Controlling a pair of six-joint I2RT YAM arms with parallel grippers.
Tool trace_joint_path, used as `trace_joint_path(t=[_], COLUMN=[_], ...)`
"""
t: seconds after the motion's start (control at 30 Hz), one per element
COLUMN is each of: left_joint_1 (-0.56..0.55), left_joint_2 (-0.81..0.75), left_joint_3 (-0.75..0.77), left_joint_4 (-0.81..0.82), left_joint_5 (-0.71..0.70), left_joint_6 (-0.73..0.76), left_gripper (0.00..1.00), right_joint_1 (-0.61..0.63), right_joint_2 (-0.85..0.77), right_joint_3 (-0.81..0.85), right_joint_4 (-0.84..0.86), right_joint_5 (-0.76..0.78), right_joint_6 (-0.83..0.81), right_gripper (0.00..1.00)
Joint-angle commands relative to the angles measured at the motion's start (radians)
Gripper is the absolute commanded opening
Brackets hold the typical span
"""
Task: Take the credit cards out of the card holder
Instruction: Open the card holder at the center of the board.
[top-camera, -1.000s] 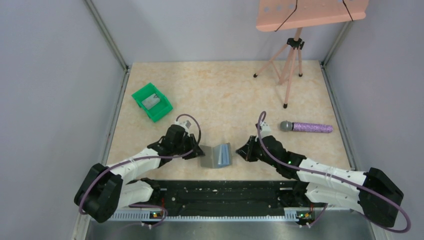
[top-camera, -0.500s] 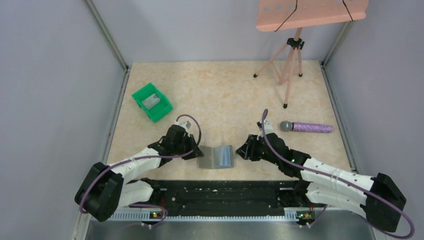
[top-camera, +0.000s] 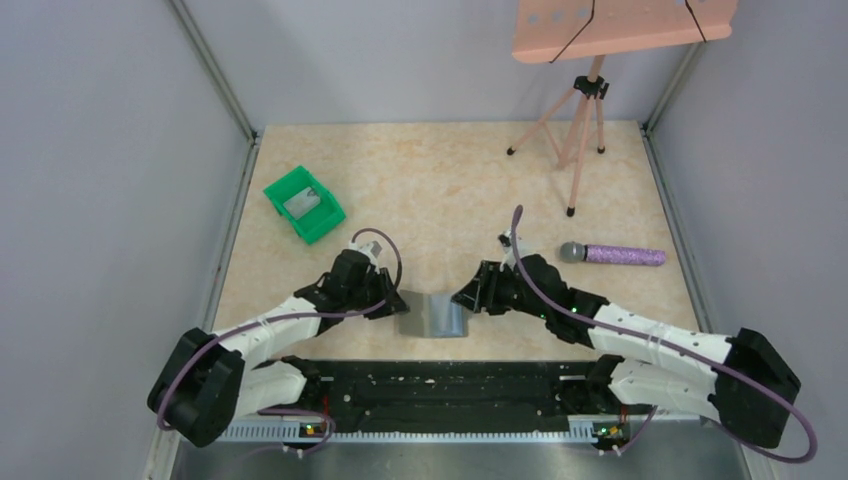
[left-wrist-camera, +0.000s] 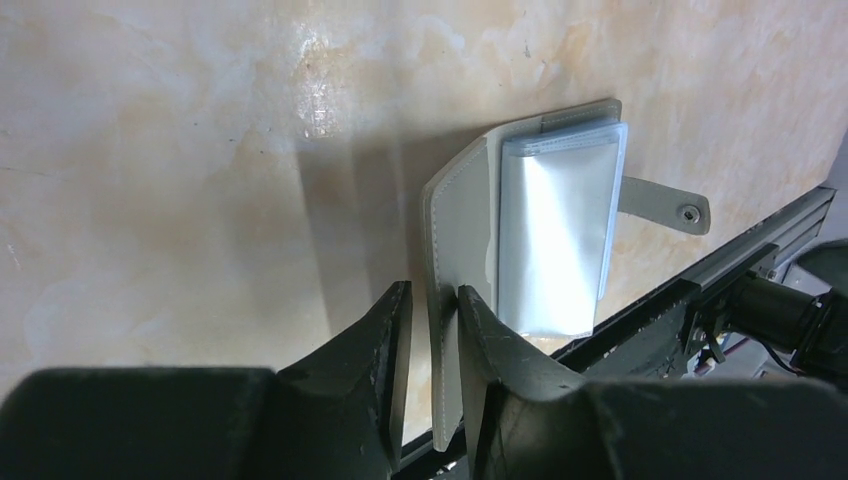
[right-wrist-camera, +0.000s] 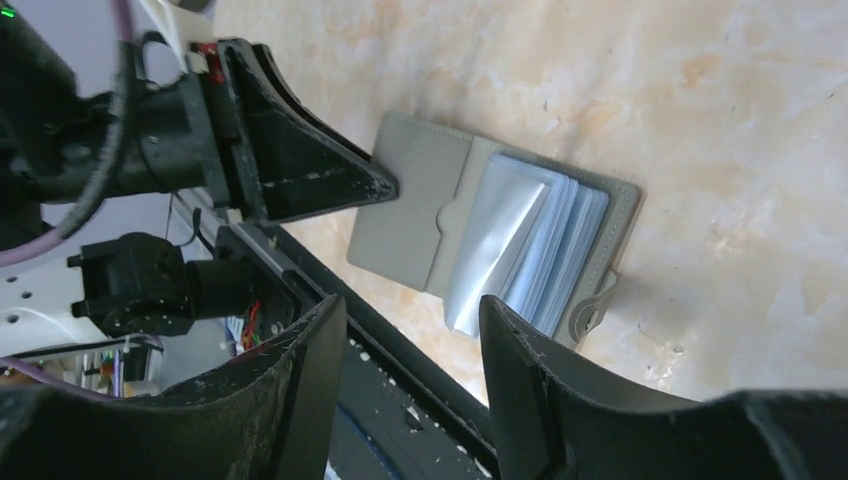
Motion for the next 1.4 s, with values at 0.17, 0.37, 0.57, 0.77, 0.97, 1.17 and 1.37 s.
trace_joint_path(t=[0.17, 0.37, 0.57, 0.77, 0.97, 1.17, 1.37], left_joint_1=[-0.002, -0.005, -0.004, -0.005, -0.005, -0.005, -0.006], left_joint_2=[-0.051, -0.036, -0.03, -0.031, -0.039, -0.039, -0.042], left_joint_3=[-0.048, -0.067, -0.069, -0.074, -0.075, -0.081, -0.083], left_joint_4=[0.041, 0.084, 0.128, 0.142, 0.14, 0.146, 0.146], left_joint_5=[0.015, 0.058, 0.079, 0.085, 0.082, 0.084, 0.083], left_joint_6=[-0.024, -0.039, -0.045, -0.048, -0.05, -0.056, -0.059], left_gripper=[0.19, 0.06, 0.0, 0.0, 0.0, 0.0, 0.0], right_joint_1=[0.001, 0.001, 0.007, 0.021, 0.037, 0.055, 0.066], right_joint_2=[0.216, 0.325, 0.373, 0.371, 0.389, 0.432, 0.438], right_joint_3=[-0.024, -0.049, -0.058, -0.044, -0.028, -0.008, 0.001], right_joint_4=[0.211, 0.303, 0.368, 0.404, 0.449, 0.482, 0.475], right_joint_5=[-0.07, -0.083, -0.113, -0.145, -0.168, -0.181, -0.179], right_joint_6=[0.038, 0.066, 0.091, 0.095, 0.111, 0.122, 0.116], right_gripper=[0.54, 0.52, 0.49, 0.48, 0.48, 0.48, 0.47])
